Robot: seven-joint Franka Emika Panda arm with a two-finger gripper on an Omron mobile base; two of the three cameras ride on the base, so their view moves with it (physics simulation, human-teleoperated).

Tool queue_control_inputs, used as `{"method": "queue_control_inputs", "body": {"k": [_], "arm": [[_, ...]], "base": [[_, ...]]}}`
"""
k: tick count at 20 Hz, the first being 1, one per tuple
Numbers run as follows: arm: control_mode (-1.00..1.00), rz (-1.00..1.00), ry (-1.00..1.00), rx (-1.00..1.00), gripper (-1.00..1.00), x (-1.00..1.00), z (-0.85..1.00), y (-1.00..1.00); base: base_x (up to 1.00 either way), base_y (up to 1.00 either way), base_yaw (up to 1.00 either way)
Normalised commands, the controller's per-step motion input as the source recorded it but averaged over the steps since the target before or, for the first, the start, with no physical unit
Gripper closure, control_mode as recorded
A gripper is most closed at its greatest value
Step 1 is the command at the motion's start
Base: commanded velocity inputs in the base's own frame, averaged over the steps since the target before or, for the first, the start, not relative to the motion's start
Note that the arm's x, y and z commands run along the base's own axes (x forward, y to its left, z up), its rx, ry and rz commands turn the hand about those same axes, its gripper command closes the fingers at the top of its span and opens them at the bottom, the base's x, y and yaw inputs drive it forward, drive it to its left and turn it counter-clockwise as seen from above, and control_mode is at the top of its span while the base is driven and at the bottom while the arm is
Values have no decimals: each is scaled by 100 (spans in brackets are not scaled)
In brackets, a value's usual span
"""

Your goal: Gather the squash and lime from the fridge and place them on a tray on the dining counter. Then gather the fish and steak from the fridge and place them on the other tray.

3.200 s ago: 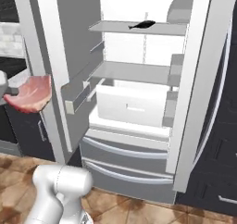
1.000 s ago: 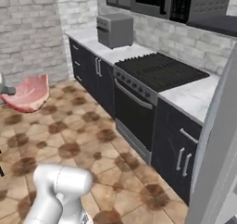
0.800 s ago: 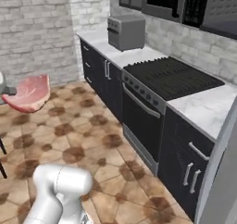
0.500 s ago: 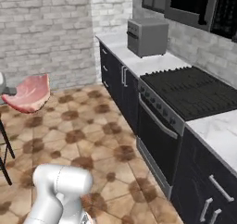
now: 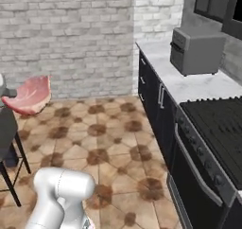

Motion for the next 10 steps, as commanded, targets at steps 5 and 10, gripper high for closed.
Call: {"method": "queue_control_inputs", "body": {"k": [5,10], "arm": [[100,0,0,0,100,0,0,0],[100,0,0,0,100,0,0,0]], "base": [[93,0,40],[34,26,47]]}}
